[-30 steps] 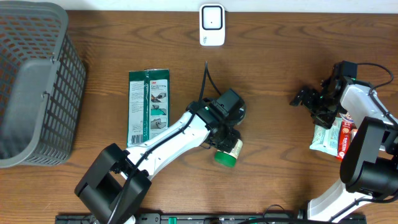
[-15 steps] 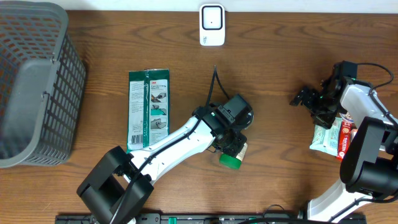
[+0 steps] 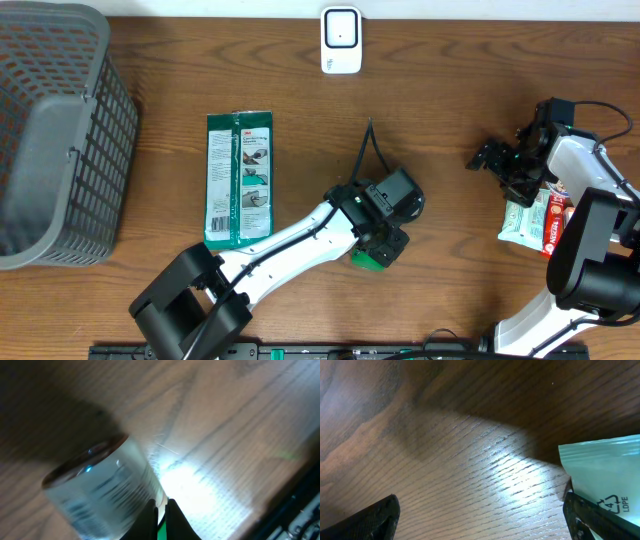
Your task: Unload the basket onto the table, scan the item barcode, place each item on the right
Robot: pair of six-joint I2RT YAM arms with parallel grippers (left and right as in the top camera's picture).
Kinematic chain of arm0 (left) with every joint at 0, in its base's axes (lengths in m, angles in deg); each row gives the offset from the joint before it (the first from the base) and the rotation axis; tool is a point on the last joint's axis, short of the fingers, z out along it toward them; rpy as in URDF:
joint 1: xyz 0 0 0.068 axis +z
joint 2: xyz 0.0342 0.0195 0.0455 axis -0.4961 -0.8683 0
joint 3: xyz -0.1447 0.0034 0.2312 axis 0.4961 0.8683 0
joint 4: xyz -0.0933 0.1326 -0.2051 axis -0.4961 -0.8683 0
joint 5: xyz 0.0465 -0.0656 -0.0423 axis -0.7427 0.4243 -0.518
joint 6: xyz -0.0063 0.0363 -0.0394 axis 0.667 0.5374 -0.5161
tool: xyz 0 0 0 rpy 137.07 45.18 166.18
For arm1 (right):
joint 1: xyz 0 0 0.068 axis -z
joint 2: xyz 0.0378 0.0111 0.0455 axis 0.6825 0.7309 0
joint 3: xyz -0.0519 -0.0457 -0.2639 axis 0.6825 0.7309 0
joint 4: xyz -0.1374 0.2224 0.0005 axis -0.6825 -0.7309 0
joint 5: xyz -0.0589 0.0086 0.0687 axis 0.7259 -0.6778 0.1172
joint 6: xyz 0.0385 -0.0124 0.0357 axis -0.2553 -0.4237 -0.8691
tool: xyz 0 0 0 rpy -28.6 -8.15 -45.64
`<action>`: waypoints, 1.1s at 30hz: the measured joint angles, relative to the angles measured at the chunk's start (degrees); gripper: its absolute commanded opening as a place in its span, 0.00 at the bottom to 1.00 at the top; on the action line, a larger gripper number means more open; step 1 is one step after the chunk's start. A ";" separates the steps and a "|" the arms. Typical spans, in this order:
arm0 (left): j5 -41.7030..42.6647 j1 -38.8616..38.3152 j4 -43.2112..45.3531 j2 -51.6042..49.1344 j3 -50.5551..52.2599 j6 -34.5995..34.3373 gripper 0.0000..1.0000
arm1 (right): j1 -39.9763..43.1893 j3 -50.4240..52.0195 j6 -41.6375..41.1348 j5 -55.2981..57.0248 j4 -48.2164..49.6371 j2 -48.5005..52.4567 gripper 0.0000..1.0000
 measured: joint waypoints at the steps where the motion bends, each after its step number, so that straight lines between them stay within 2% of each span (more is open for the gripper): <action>1: -0.35 0.00 0.00 0.00 0.02 0.07 0.08 | 0.00 0.00 -0.02 0.00 0.02 0.00 0.99; 16: -5.49 0.92 -0.85 0.22 -0.11 0.74 0.08 | 0.00 0.00 -0.02 0.00 0.00 0.00 0.99; 28: -10.43 11.02 -12.52 5.03 -1.33 -0.52 0.08 | 0.00 0.00 -0.02 -0.02 0.00 0.00 0.99; 33: -10.21 13.53 -12.04 4.98 1.25 -2.47 0.08 | 0.00 0.00 -0.02 0.00 0.00 0.00 0.99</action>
